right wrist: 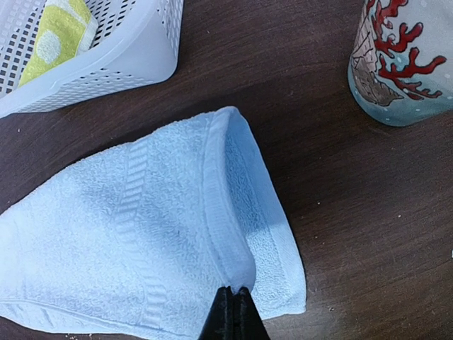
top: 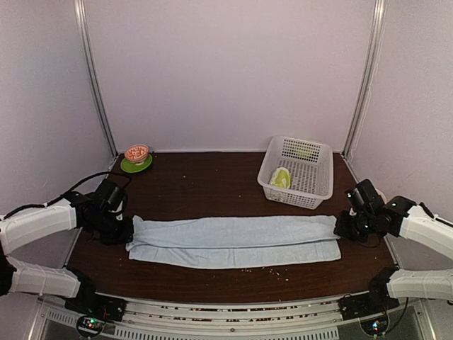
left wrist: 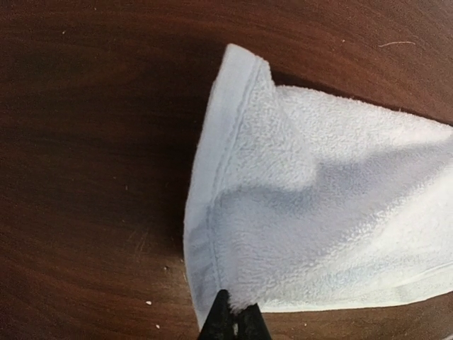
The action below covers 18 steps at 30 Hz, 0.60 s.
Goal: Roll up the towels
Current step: Smooth out the towel at the center of the board.
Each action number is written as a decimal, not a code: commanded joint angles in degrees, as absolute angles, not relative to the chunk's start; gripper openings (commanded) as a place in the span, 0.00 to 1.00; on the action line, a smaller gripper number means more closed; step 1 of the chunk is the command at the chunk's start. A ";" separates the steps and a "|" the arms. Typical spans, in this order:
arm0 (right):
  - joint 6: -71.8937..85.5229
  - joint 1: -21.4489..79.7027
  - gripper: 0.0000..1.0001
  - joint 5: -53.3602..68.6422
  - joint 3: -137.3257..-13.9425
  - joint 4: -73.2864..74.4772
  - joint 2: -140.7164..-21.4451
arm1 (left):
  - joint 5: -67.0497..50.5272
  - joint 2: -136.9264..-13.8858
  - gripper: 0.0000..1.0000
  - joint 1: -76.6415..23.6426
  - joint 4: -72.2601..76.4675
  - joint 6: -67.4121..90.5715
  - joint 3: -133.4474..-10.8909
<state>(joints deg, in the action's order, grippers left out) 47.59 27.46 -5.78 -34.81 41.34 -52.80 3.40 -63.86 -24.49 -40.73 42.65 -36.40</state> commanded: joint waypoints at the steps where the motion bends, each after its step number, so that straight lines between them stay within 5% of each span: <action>1: 46.32 26.73 0.00 -6.40 -36.49 45.10 -50.46 | 1.51 -60.52 0.00 -24.60 -43.80 42.27 -38.39; 18: 46.63 26.02 0.00 -4.30 -31.73 47.28 -47.29 | -3.25 -62.76 0.00 -24.78 -43.87 42.02 -37.33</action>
<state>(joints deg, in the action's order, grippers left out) 46.30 26.46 -4.75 -33.67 47.81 -46.22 -2.35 -60.90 -24.53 -45.45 42.30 -38.00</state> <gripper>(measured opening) 0.007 0.005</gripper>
